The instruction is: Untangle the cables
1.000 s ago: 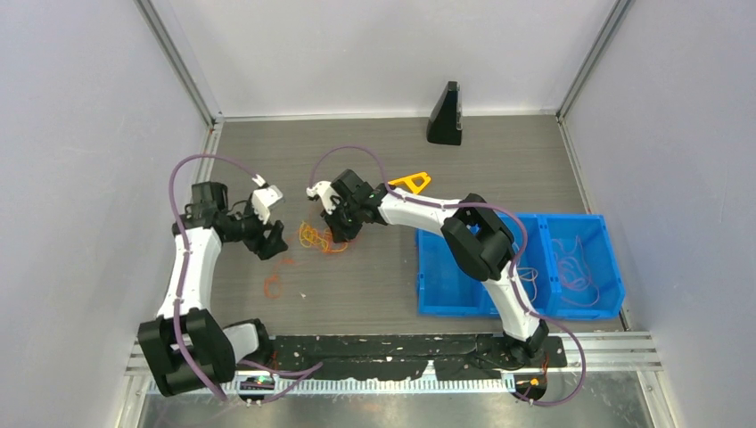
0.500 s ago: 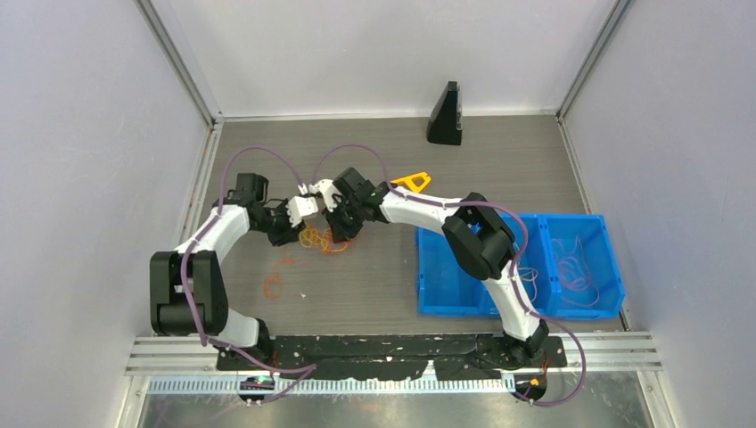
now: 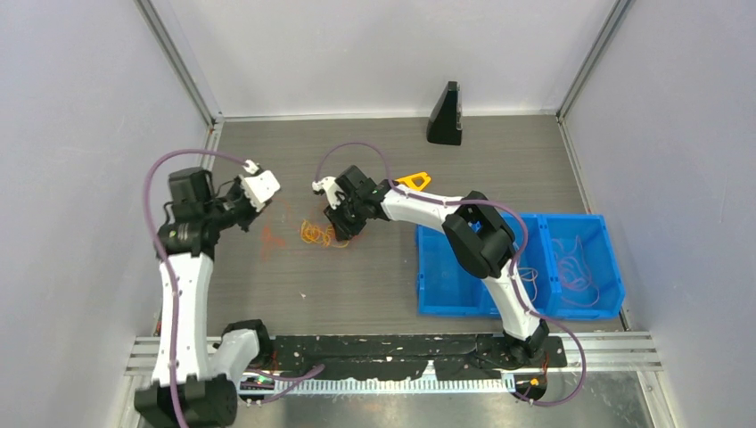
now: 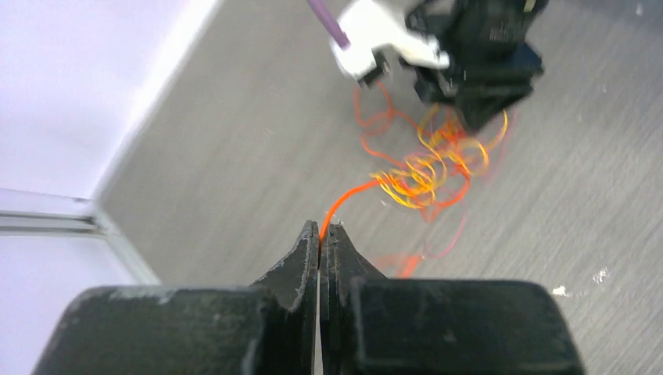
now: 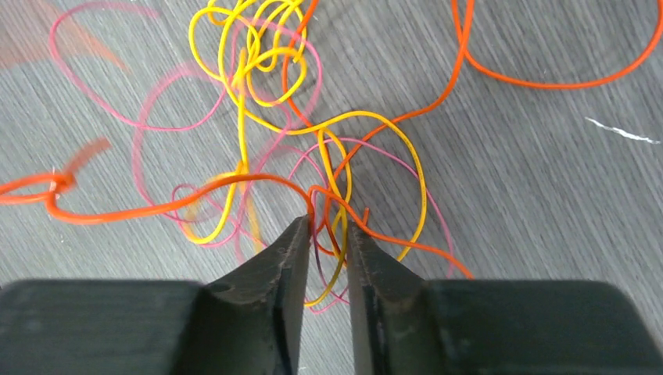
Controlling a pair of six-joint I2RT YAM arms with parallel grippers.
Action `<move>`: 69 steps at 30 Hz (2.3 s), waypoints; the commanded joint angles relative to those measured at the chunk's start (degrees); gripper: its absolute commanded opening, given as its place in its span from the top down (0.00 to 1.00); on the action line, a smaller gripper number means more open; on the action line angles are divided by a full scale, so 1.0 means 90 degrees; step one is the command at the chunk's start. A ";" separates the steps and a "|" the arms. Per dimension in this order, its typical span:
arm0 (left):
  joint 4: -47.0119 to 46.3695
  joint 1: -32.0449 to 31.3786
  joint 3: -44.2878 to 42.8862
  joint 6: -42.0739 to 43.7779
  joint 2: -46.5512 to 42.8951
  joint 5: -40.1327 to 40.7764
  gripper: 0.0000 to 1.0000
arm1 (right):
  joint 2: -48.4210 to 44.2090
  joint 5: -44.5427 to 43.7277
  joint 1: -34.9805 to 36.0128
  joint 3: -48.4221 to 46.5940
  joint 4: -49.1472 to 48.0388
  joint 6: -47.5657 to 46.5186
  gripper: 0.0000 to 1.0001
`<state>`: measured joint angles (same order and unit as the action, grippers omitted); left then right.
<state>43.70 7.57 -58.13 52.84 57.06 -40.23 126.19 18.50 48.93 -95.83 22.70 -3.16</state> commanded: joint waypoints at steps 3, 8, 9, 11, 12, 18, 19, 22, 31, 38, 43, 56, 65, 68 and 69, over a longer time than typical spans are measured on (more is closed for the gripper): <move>0.0239 0.0208 -0.0794 -0.1726 -0.1334 -0.0833 1.00 | 0.0100 -0.0221 -0.0011 -0.0250 0.0133 -0.0134 0.63; -0.0675 0.0223 -0.1195 -0.3274 -0.1840 -0.0614 1.00 | 0.0001 0.0090 -0.0021 -0.0190 0.0134 -0.0063 0.53; -0.0812 0.0223 -0.1351 -0.3496 -0.1834 -0.0565 1.00 | -0.0059 0.0150 -0.0025 -0.0196 0.0129 -0.0056 0.52; -0.0928 0.0222 -0.1714 -0.3842 -0.1755 -0.0576 1.00 | -0.0261 0.0423 -0.0059 -0.0155 0.0027 0.0018 0.47; -0.0963 0.0220 -0.1858 -0.3995 -0.1688 -0.0576 1.00 | -0.0359 0.0612 -0.0077 -0.0129 -0.0022 0.0087 0.42; -0.1078 0.0218 -0.2314 -0.4676 -0.1409 -0.0218 1.00 | -0.1372 0.1204 -0.0386 0.0013 -0.0276 -0.0012 0.23; -0.1143 0.0222 -0.2337 -0.4832 -0.1394 -0.0163 1.00 | -0.1518 0.1240 -0.0416 0.0052 -0.0283 -0.0106 0.23; -0.1546 0.0224 -0.2351 -0.5183 -0.1379 -0.0224 1.00 | -0.1768 0.1268 -0.0508 0.0333 -0.0251 -0.0370 0.25; -0.1716 0.0223 -0.2538 -0.5707 -0.1165 0.0352 1.00 | -0.2611 0.1995 -0.0796 0.1387 -0.1218 -0.0111 0.23; -0.1872 0.0223 -0.2400 -0.5832 -0.1231 0.0289 1.00 | -0.3081 0.2268 -0.0501 0.1814 -0.3484 0.0313 0.02; -0.1894 0.0223 -0.2403 -0.6119 -0.1252 0.0326 1.00 | -0.2424 0.2336 -0.0073 0.1351 -0.4194 0.0770 0.00; -0.1835 0.0240 -0.2991 -0.6300 -0.1122 0.1671 1.00 | -0.1196 0.1338 0.0079 0.0828 -0.4111 0.0828 0.94; -0.2251 0.0321 -0.4078 -0.6394 -0.0646 0.2042 1.00 | -0.1011 0.1411 -0.0005 0.1323 -0.3493 0.0387 0.78; -0.2234 0.0321 -0.3941 -0.6585 -0.0589 0.1520 1.00 | -0.1171 0.1580 -0.0021 0.0960 -0.3053 0.0442 0.25; -0.2245 0.0321 -0.3827 -0.6663 -0.0598 0.1346 1.00 | -0.1268 0.1588 -0.0037 0.0926 -0.3027 0.0459 0.15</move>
<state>25.34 10.22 -93.76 -4.25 50.43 -23.05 117.32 31.35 48.34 -83.22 -7.07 1.74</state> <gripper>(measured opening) 0.010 0.677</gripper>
